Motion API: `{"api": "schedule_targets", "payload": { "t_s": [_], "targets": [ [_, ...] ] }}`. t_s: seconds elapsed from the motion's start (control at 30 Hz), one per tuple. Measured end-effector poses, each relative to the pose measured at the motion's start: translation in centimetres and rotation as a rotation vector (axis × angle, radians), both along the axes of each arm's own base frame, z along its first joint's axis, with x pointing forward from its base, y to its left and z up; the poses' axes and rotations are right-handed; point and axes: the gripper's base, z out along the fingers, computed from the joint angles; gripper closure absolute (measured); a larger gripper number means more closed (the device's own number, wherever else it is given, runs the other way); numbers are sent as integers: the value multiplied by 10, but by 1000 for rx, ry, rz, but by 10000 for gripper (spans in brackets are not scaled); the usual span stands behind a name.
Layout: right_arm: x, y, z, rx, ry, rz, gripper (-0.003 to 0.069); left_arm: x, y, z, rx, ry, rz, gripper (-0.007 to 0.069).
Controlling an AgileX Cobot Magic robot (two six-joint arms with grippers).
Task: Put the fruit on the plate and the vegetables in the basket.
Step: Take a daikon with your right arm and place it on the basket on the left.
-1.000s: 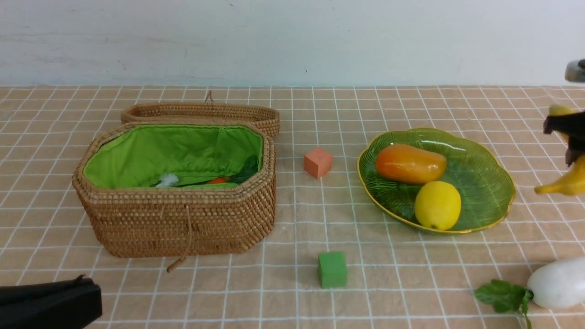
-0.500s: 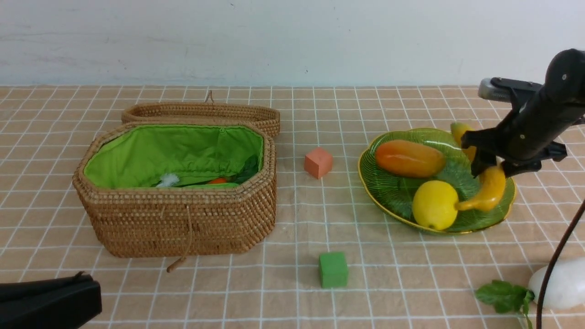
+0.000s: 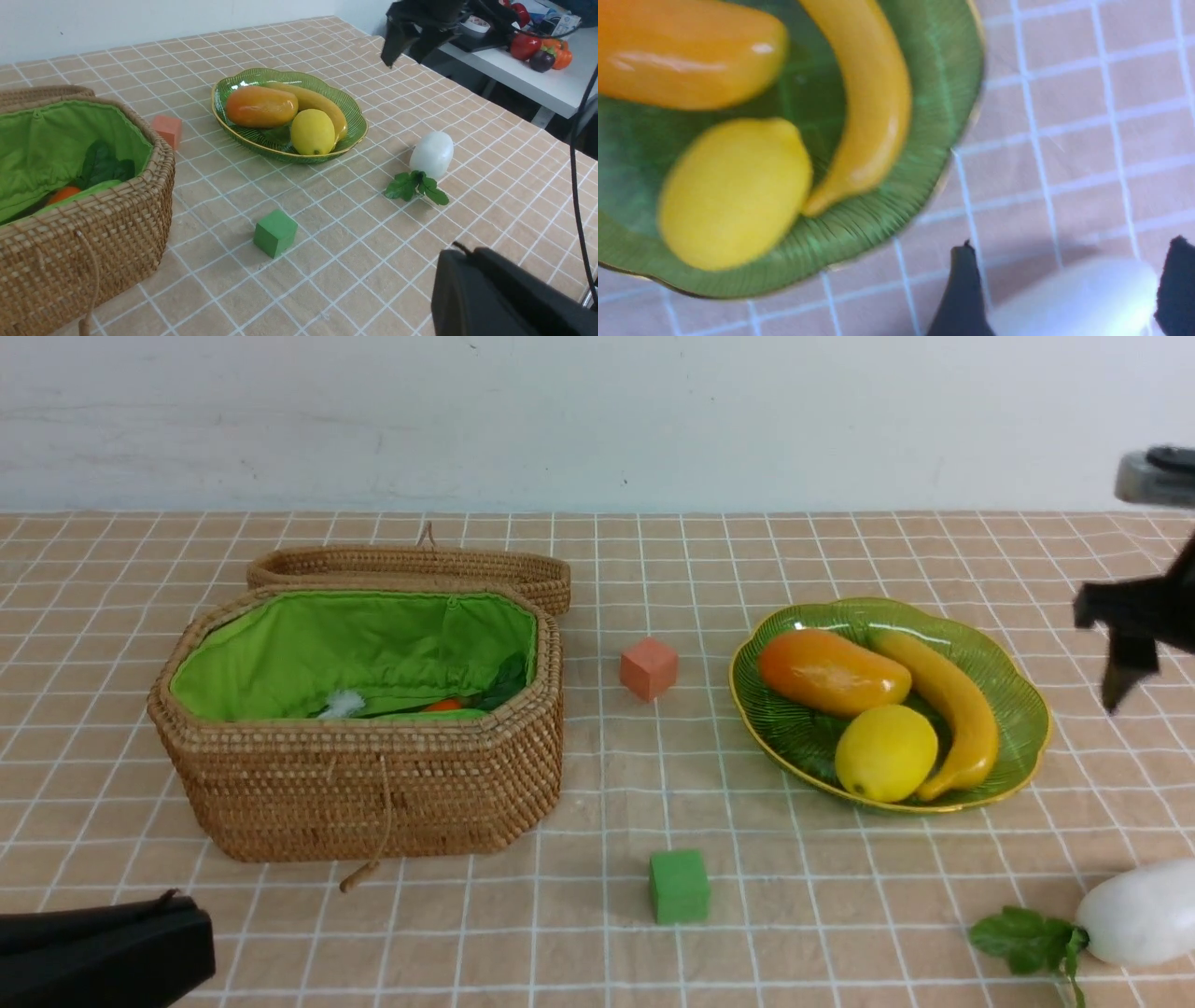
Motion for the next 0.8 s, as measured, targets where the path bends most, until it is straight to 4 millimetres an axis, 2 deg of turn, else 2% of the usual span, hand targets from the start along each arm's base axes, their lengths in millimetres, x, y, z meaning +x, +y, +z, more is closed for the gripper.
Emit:
{"api": "schedule_targets", "payload": {
  "t_s": [0.07,0.13,0.2,0.27,0.4,0.53,0.63,0.8],
  "targets": [
    [-26,-7,-27,21,91,-108,167,-1,-1,0,4,-11,-14,629],
    [-35,-13,-43,42,115,-181,142,-1,-1,0,12,-14,-24,628],
    [-45,-20,-66,81,136,-274,87,-2,-2,0,21,-14,-34,627],
    [-47,-23,-81,111,136,-323,34,-2,-2,-1,23,-8,-40,627],
    [-35,-24,-94,148,80,-355,7,-3,-2,-1,19,-2,-46,627],
    [-32,-25,-129,142,182,-364,42,-3,-3,-1,17,-2,-47,624],
    [-30,-25,-131,144,177,-361,78,-3,-3,-1,19,1,-51,623],
    [-27,-25,-130,127,172,-257,190,-3,-3,-1,17,1,-51,620]
  ]
}}
